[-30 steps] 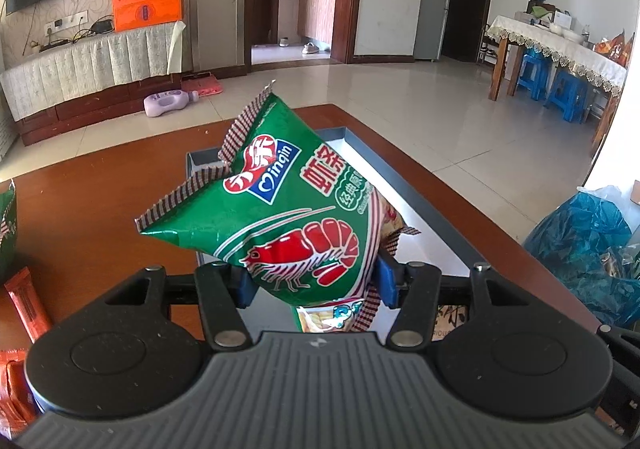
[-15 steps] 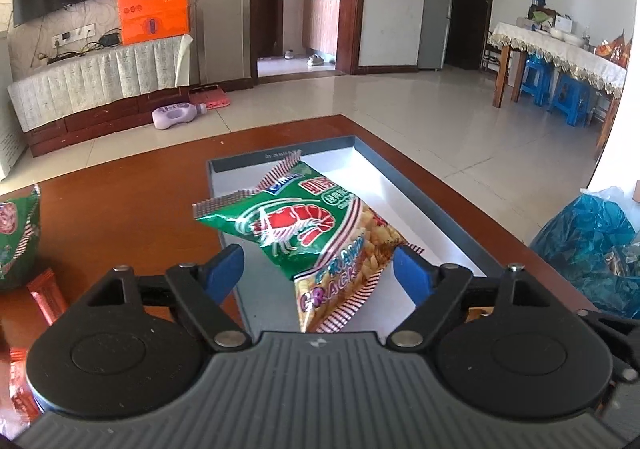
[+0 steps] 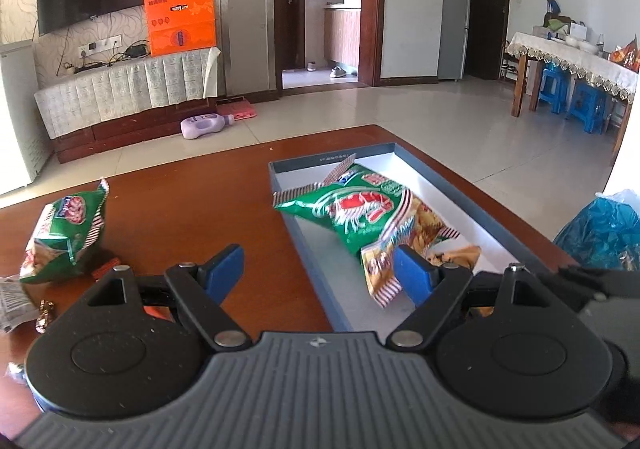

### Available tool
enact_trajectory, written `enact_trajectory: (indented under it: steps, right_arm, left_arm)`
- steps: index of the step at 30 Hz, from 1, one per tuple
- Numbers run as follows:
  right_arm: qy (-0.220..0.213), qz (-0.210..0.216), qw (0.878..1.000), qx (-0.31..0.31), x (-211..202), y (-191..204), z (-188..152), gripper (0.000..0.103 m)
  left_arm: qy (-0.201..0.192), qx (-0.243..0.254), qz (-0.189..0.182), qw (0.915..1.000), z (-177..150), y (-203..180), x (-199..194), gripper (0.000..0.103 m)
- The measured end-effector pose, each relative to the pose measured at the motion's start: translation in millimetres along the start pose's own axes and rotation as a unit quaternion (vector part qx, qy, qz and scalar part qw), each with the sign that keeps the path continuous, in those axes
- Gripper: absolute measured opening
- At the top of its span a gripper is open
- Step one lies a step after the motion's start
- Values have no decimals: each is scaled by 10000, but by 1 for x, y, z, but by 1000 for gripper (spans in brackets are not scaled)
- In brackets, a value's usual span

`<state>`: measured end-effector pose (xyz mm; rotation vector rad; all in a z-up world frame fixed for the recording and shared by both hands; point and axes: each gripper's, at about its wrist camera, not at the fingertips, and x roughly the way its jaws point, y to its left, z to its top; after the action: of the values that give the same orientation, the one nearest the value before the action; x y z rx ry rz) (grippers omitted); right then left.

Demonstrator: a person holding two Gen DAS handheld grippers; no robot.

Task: Organize snacks
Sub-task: 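Lower the prawn-cracker bag into the box and open the left gripper, then lower the clear snack bag into the box and open the right gripper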

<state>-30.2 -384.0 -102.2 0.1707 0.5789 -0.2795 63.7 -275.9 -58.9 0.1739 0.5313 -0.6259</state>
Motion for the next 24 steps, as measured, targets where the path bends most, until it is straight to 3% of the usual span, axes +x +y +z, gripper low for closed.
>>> enact_trajectory:
  steps: [16, 24]
  right_arm:
    - [-57, -32, 9999, 140, 6, -13, 2, 43]
    - [-110, 10, 9999, -85, -3, 0, -3, 51]
  left_arm:
    - [56, -249, 139, 9996, -22, 13, -38, 85]
    - [19, -384, 307, 9988, -28, 14, -57, 85]
